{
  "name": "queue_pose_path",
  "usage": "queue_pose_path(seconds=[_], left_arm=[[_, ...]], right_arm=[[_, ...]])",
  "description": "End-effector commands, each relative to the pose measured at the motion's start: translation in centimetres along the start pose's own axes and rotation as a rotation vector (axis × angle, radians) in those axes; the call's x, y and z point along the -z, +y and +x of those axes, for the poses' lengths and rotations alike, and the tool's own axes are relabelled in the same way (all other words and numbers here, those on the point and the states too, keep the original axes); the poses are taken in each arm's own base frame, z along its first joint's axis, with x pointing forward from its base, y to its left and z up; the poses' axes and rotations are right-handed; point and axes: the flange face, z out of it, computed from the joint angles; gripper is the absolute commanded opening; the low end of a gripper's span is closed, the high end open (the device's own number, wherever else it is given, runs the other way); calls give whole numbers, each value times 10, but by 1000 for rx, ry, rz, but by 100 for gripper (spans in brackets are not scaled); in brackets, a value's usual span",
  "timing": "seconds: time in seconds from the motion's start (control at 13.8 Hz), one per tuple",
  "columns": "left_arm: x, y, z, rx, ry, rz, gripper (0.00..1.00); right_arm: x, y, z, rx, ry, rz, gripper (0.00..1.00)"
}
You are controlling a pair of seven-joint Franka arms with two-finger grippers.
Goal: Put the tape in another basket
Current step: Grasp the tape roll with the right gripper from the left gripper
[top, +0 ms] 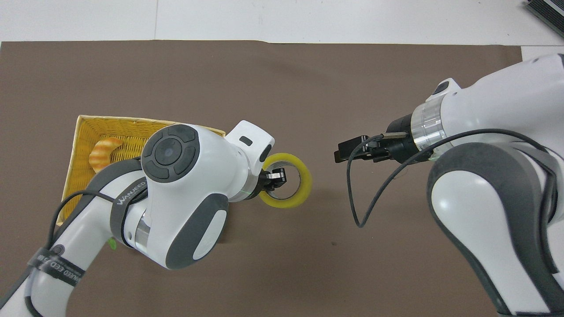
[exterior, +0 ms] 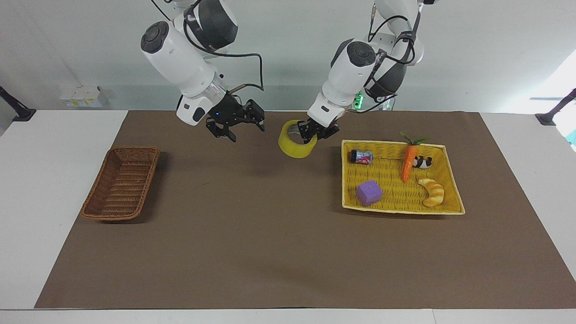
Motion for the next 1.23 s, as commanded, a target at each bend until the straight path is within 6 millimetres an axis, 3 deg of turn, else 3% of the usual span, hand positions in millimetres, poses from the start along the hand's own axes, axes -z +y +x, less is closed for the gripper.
queue_pose_path(seconds=[0.0,0.22,0.51,0.65,0.72,0.8,0.87,0.94,1.01,1.09,1.16], left_arm=[[1,22,-11,0,10,-65,0],[-6,49,-31,-15,32,-121,0],[2,61,-25,16,99,-213,0],[1,70,-32,6,114,-239,0],[2,72,-31,9,122,-252,0],[1,72,-31,10,127,-257,0],[1,72,-31,9,128,-259,4],[3,71,-31,9,131,-260,20],[6,71,-31,10,134,-263,36],[8,72,-31,10,138,-269,73],[12,68,-32,16,140,-267,100]], right_arm=[[-14,0,-11,73,-8,43,100],[-24,4,-13,79,-26,68,100],[-31,19,-21,183,-44,69,100],[-29,25,-23,218,-47,61,100],[-29,26,-23,220,-46,58,87],[-29,26,-22,203,-47,58,40],[-29,26,-22,181,-47,57,16],[-28,26,-22,158,-47,57,0],[-28,26,-22,131,-51,57,0],[-28,26,-22,112,-51,55,0],[-28,25,-22,113,-50,54,0]])
